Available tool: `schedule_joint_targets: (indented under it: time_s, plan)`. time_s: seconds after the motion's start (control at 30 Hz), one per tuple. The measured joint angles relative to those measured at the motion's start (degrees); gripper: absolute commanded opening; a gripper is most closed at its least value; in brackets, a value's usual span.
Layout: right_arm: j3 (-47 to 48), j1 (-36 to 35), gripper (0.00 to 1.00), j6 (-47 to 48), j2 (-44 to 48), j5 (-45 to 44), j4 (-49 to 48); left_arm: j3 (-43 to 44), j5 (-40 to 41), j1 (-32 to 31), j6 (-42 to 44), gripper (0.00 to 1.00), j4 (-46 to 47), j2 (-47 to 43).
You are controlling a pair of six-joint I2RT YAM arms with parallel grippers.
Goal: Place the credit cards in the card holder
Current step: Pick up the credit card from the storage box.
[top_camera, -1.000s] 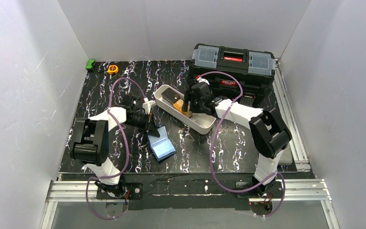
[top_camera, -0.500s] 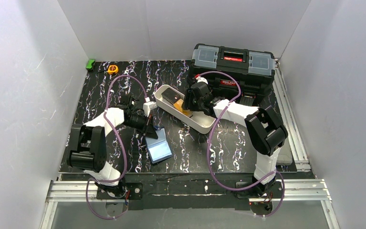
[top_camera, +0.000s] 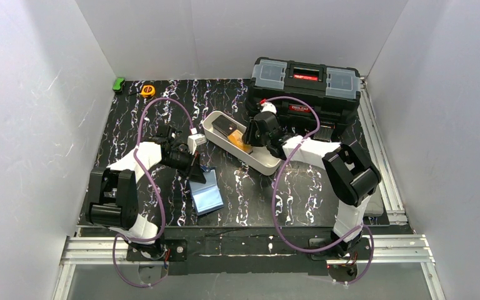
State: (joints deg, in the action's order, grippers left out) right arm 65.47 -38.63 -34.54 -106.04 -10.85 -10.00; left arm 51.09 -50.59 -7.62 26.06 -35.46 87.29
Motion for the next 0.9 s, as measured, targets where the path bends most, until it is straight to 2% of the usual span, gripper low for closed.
schedule_joint_targets:
  time_s: [0.2,0.27,0.47,0.6,0.9]
  plan:
    - [-4.7,0.0,0.47,-0.2,3.2,-0.8,-2.0,0.0,-0.1,0.0,0.3,0.0,-0.6,-0.1]
    - [-6.3,0.0,0.51,-0.2,4.5,-1.2,-2.2,0.0,-0.4,0.0,0.3,0.0,-0.6,-0.1]
    - [-8.3,0.0,0.83,-1.4,6.3,-2.1,-0.9,0.0,-1.2,0.0,0.3,0.0,-0.6,-0.1]
    - [-8.6,-0.2,0.98,-3.1,6.3,-1.3,-1.2,0.0,-1.4,0.0,0.3,0.0,-0.8,-0.2]
    - [-10.0,-0.2,0.98,-9.9,4.5,0.8,-10.0,0.0,-1.8,0.0,-1.0,0.0,-0.4,-0.9]
